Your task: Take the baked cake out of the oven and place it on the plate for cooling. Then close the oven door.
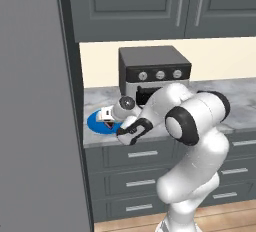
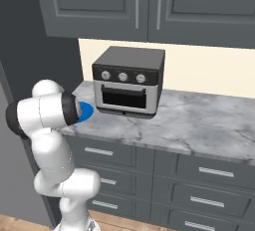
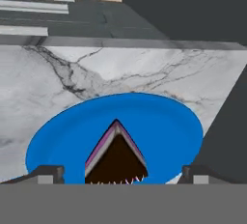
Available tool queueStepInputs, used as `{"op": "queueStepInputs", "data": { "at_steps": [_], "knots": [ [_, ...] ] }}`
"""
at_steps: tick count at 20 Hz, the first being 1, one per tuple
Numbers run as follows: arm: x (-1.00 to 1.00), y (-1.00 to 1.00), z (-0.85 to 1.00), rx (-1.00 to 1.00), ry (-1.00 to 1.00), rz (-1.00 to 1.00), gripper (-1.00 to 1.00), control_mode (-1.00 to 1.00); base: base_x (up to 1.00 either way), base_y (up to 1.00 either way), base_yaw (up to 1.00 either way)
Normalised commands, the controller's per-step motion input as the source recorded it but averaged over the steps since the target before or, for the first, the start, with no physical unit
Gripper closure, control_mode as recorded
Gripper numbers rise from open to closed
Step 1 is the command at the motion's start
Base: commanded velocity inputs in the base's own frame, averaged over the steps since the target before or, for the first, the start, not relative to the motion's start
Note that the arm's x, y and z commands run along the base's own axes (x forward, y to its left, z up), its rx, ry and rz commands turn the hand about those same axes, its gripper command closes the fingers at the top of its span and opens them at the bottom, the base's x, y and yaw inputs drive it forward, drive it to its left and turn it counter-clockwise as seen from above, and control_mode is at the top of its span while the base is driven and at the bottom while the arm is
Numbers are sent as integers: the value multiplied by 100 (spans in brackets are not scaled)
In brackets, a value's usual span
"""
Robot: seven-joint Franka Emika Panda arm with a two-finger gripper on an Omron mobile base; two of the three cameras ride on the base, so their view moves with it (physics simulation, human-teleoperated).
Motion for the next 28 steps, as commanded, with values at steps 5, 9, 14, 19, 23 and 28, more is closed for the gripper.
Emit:
{"op": "queueStepInputs", "data": {
  "at_steps": [5, 9, 14, 19, 23, 28],
  "knots": [
    [-16, -26, 100, 13, -11, -3, -100, -100, 0, 0, 0],
    [0, -9, 100, 12, 0, -9, -100, -100, 0, 0, 0],
    [0, 0, 100, 12, 5, -16, -100, -100, 0, 0, 0],
    [0, 0, 100, 7, 10, -12, -100, -100, 0, 0, 0],
    [-13, 0, 100, 8, 28, -11, -100, -100, 0, 0, 0],
    [-64, -16, 86, 23, 43, -38, -100, -100, 0, 0, 0]
  ]
}}
